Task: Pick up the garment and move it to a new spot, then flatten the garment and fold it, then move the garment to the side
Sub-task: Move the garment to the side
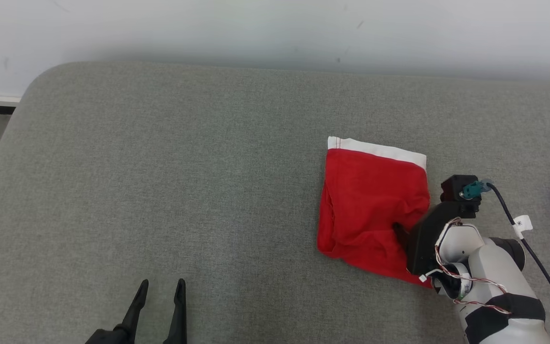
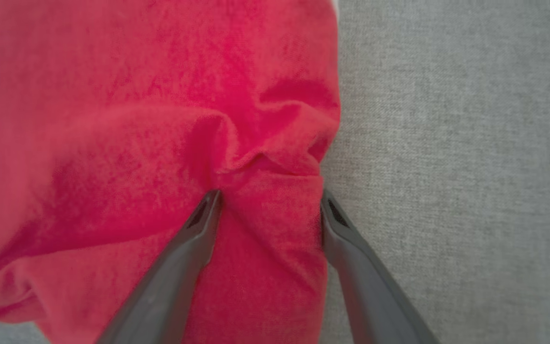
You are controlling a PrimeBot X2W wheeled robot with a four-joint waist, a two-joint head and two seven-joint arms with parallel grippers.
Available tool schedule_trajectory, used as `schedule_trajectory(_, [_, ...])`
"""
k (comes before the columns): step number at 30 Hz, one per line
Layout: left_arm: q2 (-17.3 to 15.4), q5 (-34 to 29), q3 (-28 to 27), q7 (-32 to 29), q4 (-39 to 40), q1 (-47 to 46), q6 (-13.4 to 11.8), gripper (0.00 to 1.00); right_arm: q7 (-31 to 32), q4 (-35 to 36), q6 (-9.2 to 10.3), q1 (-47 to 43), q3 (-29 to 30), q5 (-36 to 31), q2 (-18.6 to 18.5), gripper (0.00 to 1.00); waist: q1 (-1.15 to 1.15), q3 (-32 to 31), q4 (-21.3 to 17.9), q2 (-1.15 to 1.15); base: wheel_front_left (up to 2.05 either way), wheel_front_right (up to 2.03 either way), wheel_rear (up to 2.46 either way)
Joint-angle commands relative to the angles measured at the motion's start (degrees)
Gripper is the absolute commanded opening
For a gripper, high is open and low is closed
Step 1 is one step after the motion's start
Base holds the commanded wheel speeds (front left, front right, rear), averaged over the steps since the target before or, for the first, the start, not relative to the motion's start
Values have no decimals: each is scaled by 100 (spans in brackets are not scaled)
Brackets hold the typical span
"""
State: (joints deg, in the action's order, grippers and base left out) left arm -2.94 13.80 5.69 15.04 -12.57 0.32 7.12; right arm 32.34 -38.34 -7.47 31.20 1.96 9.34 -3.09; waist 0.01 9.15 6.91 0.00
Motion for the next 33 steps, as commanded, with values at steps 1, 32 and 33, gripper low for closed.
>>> schedule_trajectory(1, [7, 33, 19, 16, -5, -72, 18, 100, 144, -157, -3, -88, -129, -46, 36, 100, -1, 20, -34, 0, 0, 0, 0])
schedule_trajectory(32, [5, 181, 80, 16, 274, -64, -64, 100, 1164, 2234, 5, 1035, -3796, 677, -3153, 0, -1, -2, -1879, 0, 0, 0, 0])
schedule_trajectory(33, [5, 156, 80, 16, 286, -89, -58, 100, 1115, 2213, 5, 1046, -3742, 666, -3172, 0, -1, 28, -1926, 0, 0, 0, 0])
